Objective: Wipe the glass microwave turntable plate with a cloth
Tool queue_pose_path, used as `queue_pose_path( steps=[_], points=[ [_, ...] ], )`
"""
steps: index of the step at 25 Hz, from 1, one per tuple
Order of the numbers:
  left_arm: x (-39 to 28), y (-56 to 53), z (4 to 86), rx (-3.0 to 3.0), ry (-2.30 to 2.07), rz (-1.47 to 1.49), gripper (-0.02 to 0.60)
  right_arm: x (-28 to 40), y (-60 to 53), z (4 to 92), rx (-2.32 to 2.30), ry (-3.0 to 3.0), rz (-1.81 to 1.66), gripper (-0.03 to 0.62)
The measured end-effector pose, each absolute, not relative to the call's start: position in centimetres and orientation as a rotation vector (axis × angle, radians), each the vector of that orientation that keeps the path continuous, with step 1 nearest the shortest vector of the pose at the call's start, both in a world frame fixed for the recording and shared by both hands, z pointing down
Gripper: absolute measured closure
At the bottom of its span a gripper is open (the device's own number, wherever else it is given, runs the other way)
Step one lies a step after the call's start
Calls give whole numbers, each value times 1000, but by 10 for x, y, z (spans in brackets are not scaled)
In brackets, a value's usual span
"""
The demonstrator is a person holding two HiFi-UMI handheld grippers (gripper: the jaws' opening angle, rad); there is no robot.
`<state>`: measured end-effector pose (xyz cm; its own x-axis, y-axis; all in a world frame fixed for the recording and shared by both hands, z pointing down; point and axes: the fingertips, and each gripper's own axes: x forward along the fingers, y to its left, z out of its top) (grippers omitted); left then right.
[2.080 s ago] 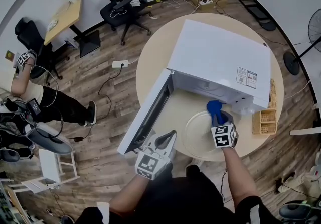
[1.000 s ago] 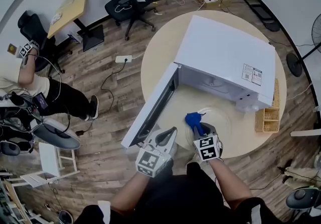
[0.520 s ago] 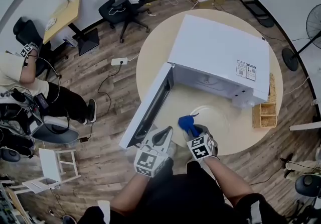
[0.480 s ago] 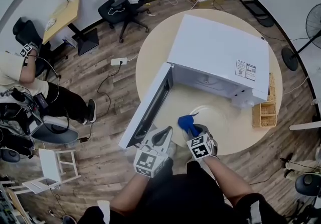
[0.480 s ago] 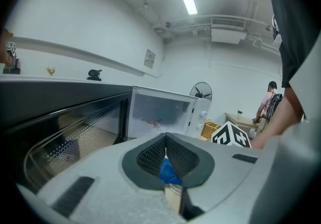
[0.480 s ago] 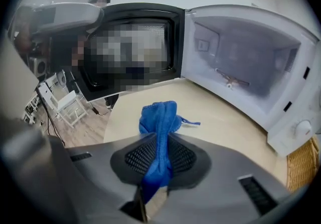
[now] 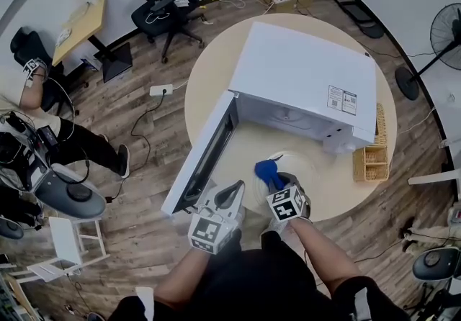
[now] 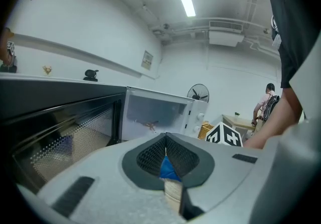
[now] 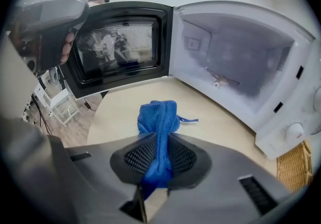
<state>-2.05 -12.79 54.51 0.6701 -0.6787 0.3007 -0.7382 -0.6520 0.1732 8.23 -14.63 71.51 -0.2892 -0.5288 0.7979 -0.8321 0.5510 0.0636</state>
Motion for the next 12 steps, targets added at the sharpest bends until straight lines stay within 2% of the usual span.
queue_pose_path(
  steps=[12],
  points=[
    [-23,-123,551,2604,-1119,329,575,153,-174,717,1263,-1855,468,526]
  ],
)
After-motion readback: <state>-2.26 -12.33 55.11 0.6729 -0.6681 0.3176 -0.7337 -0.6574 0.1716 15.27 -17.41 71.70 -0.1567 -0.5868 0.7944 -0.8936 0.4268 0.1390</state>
